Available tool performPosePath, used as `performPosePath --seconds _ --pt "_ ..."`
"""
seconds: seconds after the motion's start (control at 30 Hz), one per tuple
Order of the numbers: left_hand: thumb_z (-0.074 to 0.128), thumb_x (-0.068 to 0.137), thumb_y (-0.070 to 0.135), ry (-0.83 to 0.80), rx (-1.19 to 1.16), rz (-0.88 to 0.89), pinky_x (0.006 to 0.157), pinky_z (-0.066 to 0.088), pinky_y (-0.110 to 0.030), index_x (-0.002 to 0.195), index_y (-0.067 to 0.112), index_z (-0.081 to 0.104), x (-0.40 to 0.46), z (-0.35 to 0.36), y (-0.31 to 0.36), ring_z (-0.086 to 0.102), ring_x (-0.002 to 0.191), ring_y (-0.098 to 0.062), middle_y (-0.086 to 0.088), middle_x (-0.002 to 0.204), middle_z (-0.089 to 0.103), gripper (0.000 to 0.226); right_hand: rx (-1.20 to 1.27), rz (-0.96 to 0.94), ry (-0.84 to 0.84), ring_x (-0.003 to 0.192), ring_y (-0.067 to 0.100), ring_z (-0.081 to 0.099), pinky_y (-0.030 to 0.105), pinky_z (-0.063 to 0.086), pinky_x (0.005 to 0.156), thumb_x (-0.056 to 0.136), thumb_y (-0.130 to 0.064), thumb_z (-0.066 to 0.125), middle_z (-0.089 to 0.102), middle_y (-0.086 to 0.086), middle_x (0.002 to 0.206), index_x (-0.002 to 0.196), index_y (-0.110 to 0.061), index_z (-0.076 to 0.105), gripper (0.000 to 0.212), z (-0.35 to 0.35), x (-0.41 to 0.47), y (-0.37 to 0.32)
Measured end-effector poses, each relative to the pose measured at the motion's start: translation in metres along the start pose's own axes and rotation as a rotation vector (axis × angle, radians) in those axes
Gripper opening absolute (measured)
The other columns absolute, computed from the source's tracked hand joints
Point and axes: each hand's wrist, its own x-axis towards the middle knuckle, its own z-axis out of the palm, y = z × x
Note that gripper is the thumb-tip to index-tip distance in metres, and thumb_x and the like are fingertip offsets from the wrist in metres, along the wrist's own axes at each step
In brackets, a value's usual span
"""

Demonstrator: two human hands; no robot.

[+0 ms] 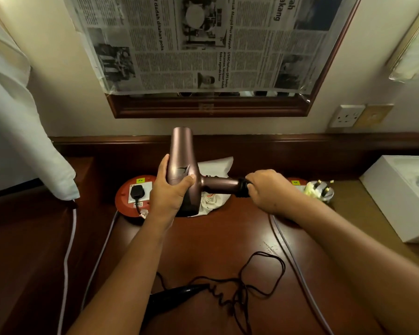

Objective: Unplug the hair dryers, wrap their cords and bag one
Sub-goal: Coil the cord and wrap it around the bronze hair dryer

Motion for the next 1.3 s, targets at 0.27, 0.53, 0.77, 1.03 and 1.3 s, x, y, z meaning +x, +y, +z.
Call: performPosePath --seconds 0.27,0.53,0.77,1.03,1.3 --pt "0.076 0.079 0.020 0.139 -0.080 0.001 0.084 0.047 -0.021 0.147 0.030 0.031 -0.011 0.012 -0.005 0.056 0.106 -0.013 0.003 0.127 0.051 0.082 0.739 0.253 0.264 0.082 0.032 0.059 0.043 0.048 0.069 0.094 -0.004 0.041 0.063 0.010 0.092 0.105 -0.010 0.058 0.021 0.048 -0.018 -0.024" --pt "0.074 0.081 0.016 0.133 -0.290 -0.139 0.075 0.053 -0.026 0.146 0.029 0.036 -0.014 0.011 -0.006 0.063 0.092 -0.012 0.000 0.121 0.057 0.076 1.253 0.381 0.265 0.069 0.014 0.063 0.023 0.055 0.064 0.097 -0.009 0.047 0.066 0.009 0.084 0.098 -0.010 0.062 0.015 0.063 -0.025 -0.034" --pt "0.073 0.081 0.019 0.056 -0.378 -0.243 0.061 0.054 -0.026 0.142 0.030 0.040 -0.006 0.006 -0.005 0.066 0.085 -0.014 0.008 0.106 0.061 0.070 1.365 0.324 0.111 0.063 0.020 0.060 0.036 0.051 0.063 0.099 -0.024 0.046 0.065 0.009 0.076 0.093 -0.013 0.057 0.018 0.071 -0.024 -0.025" --pt "0.075 0.076 0.029 -0.072 -0.421 -0.338 0.064 0.055 -0.033 0.139 0.031 0.044 0.006 -0.007 -0.009 0.069 0.092 -0.027 -0.009 0.121 0.063 0.070 1.714 0.300 -0.060 0.080 0.019 0.053 0.031 0.044 0.077 0.096 -0.009 0.048 0.057 0.011 0.090 0.115 0.002 0.057 0.024 0.069 -0.013 -0.005" --pt "0.081 0.055 0.045 -0.302 -0.377 -0.329 0.071 0.054 -0.036 0.135 0.033 0.050 0.020 -0.029 -0.008 0.068 0.095 -0.028 -0.013 0.125 0.063 0.086 1.550 0.116 -0.467 0.071 0.017 0.059 0.036 0.047 0.075 0.084 -0.008 0.061 0.059 0.003 0.075 0.099 -0.009 0.060 0.015 0.038 -0.009 0.027"
